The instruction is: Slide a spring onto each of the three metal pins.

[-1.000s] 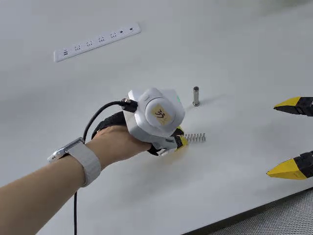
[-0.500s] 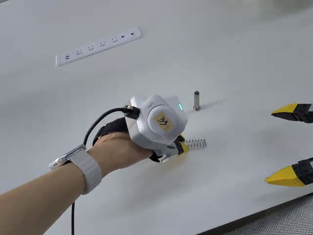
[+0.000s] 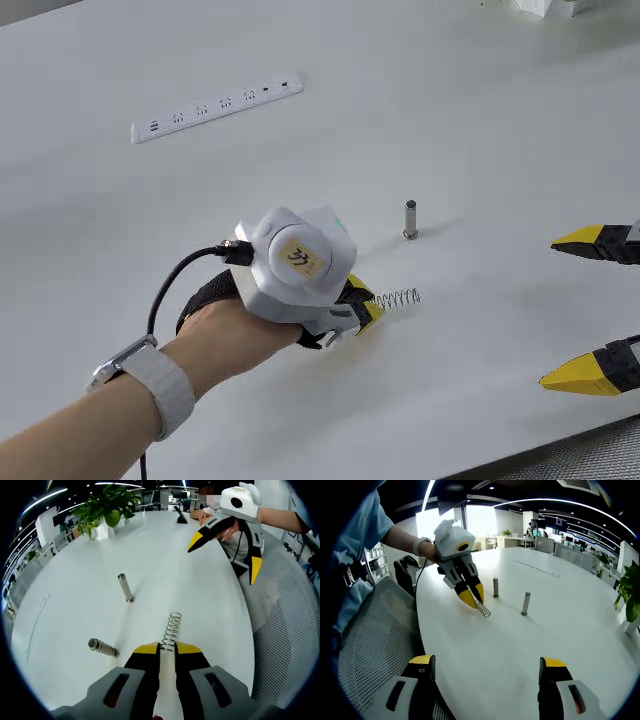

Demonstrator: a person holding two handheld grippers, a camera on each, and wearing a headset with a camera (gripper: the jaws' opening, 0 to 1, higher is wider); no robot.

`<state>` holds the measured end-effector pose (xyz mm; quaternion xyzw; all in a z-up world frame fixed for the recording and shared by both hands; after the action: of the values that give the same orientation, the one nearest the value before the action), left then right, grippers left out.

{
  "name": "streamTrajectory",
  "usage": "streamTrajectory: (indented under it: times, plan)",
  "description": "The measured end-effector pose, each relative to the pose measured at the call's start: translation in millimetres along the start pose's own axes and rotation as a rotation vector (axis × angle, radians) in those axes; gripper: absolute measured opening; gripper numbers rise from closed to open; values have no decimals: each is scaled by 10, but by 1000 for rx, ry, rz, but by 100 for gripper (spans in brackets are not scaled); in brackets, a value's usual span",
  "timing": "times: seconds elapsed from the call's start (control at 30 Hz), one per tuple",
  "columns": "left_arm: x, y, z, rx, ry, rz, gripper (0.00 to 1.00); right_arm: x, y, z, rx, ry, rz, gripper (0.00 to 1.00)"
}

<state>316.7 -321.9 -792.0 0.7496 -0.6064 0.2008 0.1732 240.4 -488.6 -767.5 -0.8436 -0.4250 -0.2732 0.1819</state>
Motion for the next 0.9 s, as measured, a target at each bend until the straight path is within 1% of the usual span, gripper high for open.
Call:
streamTrajectory:
  times: [0.13, 0.2, 0.23, 0.3, 0.33, 0.4, 0.47, 0.5, 0.57, 0.63, 0.73, 0.8, 0.83, 0.9]
  plan:
    - [-49, 17, -108, 23, 31, -31, 7, 51, -17, 12, 2, 5, -10, 84]
    - [-78, 41, -167, 27, 47, -58, 7, 78, -30, 20, 3, 6, -16, 84]
    - [-99, 46, -198, 40, 58, -65, 7, 94, -40, 26, 6, 7, -19, 84]
    - [-133, 59, -232, 45, 64, -77, 7, 113, -50, 37, 8, 5, -24, 84]
    - [-148, 68, -260, 52, 80, -96, 7, 128, -59, 45, 11, 4, -28, 84]
    - [-192, 83, -295, 57, 86, -111, 7, 159, -79, 56, 15, 8, -33, 84]
    - [-214, 100, -324, 57, 106, -129, 7, 184, -97, 67, 19, 8, -41, 84]
    - [-237, 103, -341, 62, 115, -151, 7, 203, -113, 78, 24, 9, -46, 84]
    - [-278, 117, -362, 68, 124, -166, 7, 226, -133, 96, 31, 6, -56, 83]
    - [-298, 129, -384, 74, 142, -181, 7, 240, -149, 111, 37, 5, -62, 83]
    - [-338, 171, -409, 75, 154, -204, 7, 267, -187, 144, 53, -5, -81, 83]
    - [-365, 186, -434, 85, 160, -215, 7, 293, -216, 165, 64, -9, -92, 82]
    - [-376, 203, -454, 86, 169, -223, 7, 283, -184, 169, 72, -10, -99, 82]
    - [-392, 224, -484, 95, 181, -239, 7, 307, -208, 197, 83, -16, -114, 82]
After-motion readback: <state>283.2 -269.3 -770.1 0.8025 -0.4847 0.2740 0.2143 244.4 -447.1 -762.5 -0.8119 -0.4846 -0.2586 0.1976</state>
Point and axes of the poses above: the centre of the closed fingertips' face, and the gripper's own axes: z roughly forward along the fingers, y roughly to its right, x roughly out of its top, the point moved 4 cm from there along -z, roughly backward along the fingers, and after that the axes turned 10 degrees about -y, right-handed, at the moved point
